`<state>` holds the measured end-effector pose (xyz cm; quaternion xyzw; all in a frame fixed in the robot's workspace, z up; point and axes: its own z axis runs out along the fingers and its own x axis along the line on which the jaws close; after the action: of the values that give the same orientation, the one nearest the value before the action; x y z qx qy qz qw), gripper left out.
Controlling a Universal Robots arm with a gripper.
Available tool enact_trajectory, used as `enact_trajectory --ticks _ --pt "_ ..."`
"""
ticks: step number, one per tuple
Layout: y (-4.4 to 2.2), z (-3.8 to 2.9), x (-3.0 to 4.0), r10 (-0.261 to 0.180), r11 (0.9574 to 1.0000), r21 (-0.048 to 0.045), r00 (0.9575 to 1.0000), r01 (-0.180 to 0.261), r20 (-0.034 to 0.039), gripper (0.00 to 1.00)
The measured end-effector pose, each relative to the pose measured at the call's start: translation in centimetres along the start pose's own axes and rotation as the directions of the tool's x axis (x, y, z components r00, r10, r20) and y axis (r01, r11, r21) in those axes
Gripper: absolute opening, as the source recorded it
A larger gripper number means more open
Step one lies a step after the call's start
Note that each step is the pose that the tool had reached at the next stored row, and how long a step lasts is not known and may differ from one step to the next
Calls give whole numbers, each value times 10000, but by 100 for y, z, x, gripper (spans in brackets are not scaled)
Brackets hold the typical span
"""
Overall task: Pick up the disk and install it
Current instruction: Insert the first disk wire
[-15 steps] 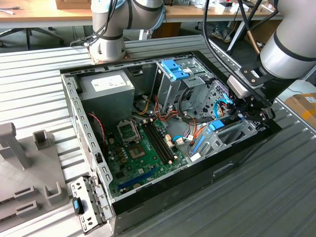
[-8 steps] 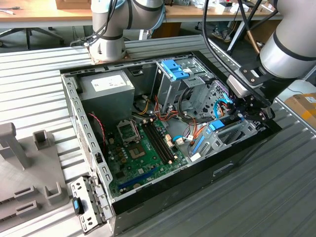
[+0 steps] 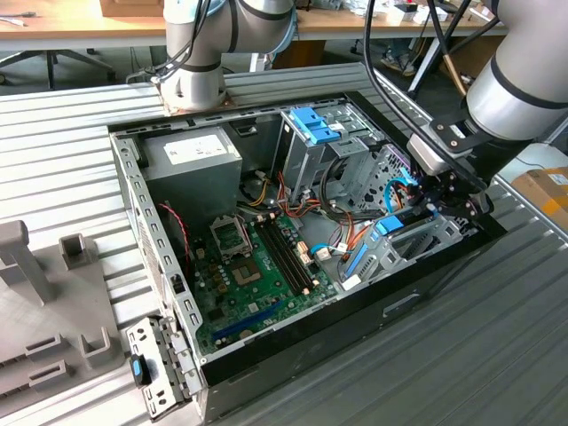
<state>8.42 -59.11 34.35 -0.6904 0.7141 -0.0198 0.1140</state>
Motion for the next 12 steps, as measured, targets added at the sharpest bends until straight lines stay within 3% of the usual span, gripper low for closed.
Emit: enact_trajectory --ticks 12 --pt "-9 2 -6 -1 10000 -4 10000 1 -4 17"
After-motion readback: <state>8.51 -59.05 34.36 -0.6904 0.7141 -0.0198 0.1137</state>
